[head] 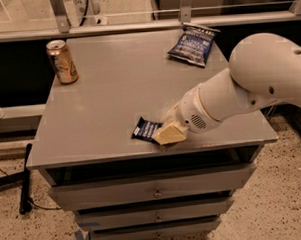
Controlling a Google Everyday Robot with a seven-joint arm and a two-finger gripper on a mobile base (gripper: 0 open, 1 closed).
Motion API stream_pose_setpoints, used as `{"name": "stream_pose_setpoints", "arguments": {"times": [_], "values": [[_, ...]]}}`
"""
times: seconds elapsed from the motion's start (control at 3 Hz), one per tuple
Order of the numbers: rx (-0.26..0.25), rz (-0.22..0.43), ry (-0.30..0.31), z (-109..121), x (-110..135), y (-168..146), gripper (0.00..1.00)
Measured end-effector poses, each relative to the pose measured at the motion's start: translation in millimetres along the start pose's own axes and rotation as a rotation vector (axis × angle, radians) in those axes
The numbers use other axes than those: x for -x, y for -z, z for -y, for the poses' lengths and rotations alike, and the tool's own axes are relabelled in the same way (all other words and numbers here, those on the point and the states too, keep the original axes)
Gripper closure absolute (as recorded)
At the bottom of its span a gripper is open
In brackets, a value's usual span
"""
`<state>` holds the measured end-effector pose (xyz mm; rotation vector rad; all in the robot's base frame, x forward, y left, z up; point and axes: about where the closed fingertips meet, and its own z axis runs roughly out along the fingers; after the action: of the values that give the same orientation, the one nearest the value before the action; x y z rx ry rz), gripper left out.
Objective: Pick rxbar blueberry
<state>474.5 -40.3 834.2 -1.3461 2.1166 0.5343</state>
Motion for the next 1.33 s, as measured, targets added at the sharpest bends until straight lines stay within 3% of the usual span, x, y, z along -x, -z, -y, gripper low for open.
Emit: {"name": "stream_pose_setpoints", "arguments": {"times": [0.33, 0.67, 1.33], "values": [[-0.01, 0.04, 0.014, -1.9, 13.0, 13.2, 0.87], [-0.016, 0.06, 0.018, -3.1, 19.1, 21.7, 1.0], [-0.046, 0.089, 0.041, 16.6, 37.4, 31.1, 1.0]]}}
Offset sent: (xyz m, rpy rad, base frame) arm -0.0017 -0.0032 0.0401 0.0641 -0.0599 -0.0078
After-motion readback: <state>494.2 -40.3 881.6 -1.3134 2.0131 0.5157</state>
